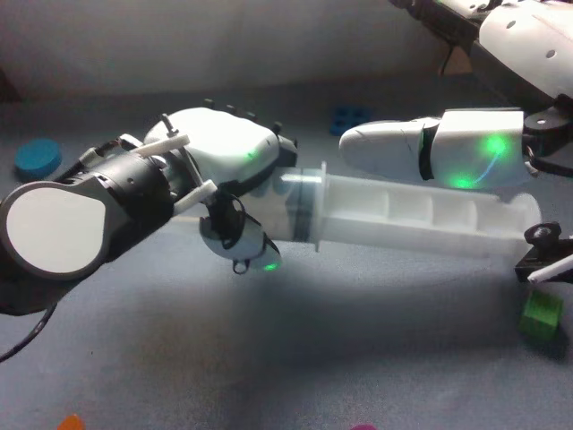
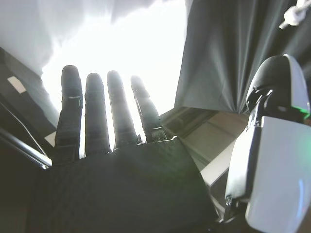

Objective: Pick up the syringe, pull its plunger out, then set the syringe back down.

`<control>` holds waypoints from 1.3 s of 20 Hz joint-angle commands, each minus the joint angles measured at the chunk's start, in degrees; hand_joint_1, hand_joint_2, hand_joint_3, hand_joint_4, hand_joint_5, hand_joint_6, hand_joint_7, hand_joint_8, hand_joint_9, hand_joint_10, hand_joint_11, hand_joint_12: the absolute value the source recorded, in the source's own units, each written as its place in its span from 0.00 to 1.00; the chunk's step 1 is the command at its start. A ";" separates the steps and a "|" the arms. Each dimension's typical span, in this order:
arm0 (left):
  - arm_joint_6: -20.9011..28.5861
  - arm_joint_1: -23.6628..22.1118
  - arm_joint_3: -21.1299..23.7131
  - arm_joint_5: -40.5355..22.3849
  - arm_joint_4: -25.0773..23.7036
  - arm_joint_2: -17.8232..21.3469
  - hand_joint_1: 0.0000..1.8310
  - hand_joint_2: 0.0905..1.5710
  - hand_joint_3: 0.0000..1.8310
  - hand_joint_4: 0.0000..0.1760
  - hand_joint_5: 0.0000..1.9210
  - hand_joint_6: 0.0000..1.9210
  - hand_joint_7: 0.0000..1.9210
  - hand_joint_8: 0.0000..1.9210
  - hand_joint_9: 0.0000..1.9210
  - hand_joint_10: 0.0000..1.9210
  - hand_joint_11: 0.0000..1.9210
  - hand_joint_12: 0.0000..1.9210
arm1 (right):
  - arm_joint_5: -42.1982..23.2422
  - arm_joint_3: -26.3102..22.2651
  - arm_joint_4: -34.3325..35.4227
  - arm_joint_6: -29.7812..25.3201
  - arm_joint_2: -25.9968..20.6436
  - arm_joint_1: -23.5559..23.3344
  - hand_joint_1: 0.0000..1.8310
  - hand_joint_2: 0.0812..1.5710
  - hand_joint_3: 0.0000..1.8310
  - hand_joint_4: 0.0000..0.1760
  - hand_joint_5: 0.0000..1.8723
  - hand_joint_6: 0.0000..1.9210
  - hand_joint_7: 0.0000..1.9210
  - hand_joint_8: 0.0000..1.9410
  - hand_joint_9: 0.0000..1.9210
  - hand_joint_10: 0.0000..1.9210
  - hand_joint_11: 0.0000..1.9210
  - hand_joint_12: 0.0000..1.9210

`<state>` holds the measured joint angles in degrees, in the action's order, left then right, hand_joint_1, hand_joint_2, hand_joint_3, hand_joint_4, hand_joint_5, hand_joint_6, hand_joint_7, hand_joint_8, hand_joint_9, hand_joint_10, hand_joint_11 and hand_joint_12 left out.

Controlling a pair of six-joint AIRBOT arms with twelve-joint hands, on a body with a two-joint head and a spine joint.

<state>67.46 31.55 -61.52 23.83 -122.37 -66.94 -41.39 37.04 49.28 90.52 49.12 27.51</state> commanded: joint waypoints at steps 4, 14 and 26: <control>0.41 -0.09 -1.28 2.74 -1.73 -0.24 0.73 0.76 0.00 0.00 0.40 0.65 0.39 0.68 0.40 0.77 0.35 0.73 | -4.61 -0.13 -3.11 -0.76 0.05 -1.16 0.14 0.51 0.00 0.09 0.02 0.00 0.05 0.00 0.05 0.00 0.00 0.34; 1.23 2.24 -1.57 1.89 -2.35 -0.50 0.74 0.76 0.00 0.00 0.39 0.65 0.40 0.67 0.40 0.77 0.34 0.72 | -4.32 -0.13 -3.65 -0.72 0.12 -0.93 0.15 0.51 0.00 0.09 0.03 0.00 0.05 0.00 0.05 0.00 0.00 0.35; 1.24 3.63 -2.24 0.07 -3.89 -1.82 0.74 0.75 0.00 0.00 0.39 0.65 0.42 0.65 0.40 0.77 0.33 0.74 | -3.89 -0.12 -4.10 -0.70 0.24 -0.95 0.15 0.51 0.00 0.09 0.03 0.00 0.05 0.00 0.06 0.00 0.00 0.35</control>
<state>69.08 35.66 -63.57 19.99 -123.85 -68.49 -40.64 37.04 48.40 90.21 49.25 27.33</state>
